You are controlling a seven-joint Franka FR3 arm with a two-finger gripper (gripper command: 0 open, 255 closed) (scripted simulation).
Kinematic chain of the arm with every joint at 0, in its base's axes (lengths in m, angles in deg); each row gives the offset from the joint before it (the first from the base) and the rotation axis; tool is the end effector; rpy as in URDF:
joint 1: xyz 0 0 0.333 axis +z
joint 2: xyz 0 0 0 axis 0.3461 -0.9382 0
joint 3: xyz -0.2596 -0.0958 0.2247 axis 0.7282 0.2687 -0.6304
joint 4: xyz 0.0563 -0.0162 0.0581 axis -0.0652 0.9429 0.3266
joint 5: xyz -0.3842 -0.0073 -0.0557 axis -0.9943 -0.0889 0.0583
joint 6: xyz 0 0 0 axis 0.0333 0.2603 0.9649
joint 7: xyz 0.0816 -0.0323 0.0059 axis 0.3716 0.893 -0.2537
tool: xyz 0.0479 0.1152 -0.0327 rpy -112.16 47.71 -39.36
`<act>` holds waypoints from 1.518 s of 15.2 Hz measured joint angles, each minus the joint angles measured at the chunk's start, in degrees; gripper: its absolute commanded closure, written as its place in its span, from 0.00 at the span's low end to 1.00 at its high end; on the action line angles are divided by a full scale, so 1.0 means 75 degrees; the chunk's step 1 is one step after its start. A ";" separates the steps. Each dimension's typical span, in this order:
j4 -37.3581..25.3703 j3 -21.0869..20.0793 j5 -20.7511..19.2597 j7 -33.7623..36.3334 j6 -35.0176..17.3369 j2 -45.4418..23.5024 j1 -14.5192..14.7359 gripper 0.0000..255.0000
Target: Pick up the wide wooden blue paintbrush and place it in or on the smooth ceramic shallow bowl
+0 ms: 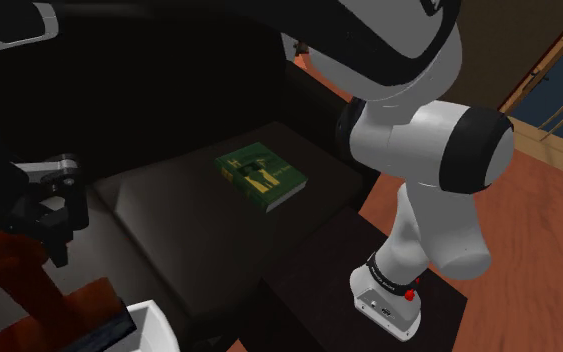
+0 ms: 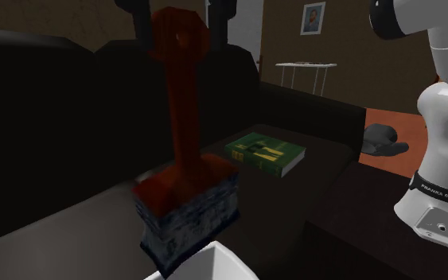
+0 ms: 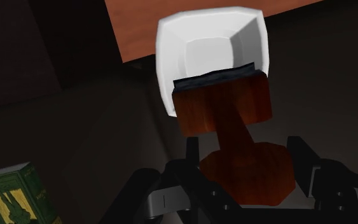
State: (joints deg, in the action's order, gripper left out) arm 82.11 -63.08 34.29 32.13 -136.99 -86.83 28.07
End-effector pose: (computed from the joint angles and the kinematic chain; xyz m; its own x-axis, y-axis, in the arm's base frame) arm 0.2794 0.6394 0.6291 0.9809 -0.1946 -0.0057 -0.1946 -0.9809 -0.0005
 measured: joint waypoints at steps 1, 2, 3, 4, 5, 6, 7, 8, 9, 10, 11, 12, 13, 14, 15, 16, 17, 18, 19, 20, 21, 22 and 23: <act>-0.0143 0.0015 -0.0040 0.0048 0.0072 -0.0075 0.0119 1.00; -0.0030 0.0004 -0.0029 0.0101 -0.0011 -0.0061 0.0110 1.00; 0.0162 -0.0018 0.0001 0.0135 -0.0136 -0.0011 0.0048 1.00; 0.0495 -0.0058 0.0067 0.0161 -0.0325 0.0111 -0.0096 1.00; 0.0795 -0.0092 0.0126 0.0192 -0.0500 0.0220 -0.0215 1.00; 0.1131 -0.0129 0.0192 0.0221 -0.0697 0.0342 -0.0347 1.00; 0.1408 -0.0153 0.0242 0.0230 -0.0873 0.0431 -0.0460 1.00; 0.1635 -0.0169 0.0279 0.0239 -0.1027 0.0496 -0.0548 1.00; 0.1782 -0.0175 0.0294 0.0250 -0.1146 0.0517 -0.0593 1.00; 0.2024 -0.0195 0.0338 0.0262 -0.1300 0.0596 -0.0683 1.00; 0.2207 -0.0205 0.0364 0.0265 -0.1433 0.0641 -0.0750 1.00; 0.2380 -0.0212 0.0382 0.0275 -0.1570 0.0671 -0.0804 1.00; 0.2578 -0.0224 0.0413 0.0280 -0.1705 0.0728 -0.0875 1.00; 0.2793 -0.0239 0.0449 0.0291 -0.1850 0.0796 -0.0948 1.00; 0.2863 -0.0236 0.0444 0.0297 -0.1928 0.0784 -0.0960 1.00; 0.3143 -0.0253 0.0490 0.0297 -0.2111 0.0874 -0.1064 1.00; 0.3220 -0.0247 0.0481 0.0308 -0.2205 0.0854 -0.1072 1.00; 0.3412 -0.0257 0.0505 0.0319 -0.2342 0.0905 -0.1130 1.00; 0.3530 -0.0259 0.0510 0.0331 -0.2446 0.0917 -0.1154 1.00; 0.3678 -0.0260 0.0517 0.0339 -0.2572 0.0934 -0.1192 1.00; 0.3803 -0.0260 0.0522 0.0346 -0.2683 0.0946 -0.1224 1.00; 0.3916 -0.0257 0.0522 0.0351 -0.2789 0.0949 -0.1251 1.00; 0.4038 -0.0259 0.0528 0.0359 -0.2891 0.0965 -0.1280 1.00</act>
State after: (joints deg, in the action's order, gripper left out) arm 112.40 -65.02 38.25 34.82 -158.67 -79.58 18.46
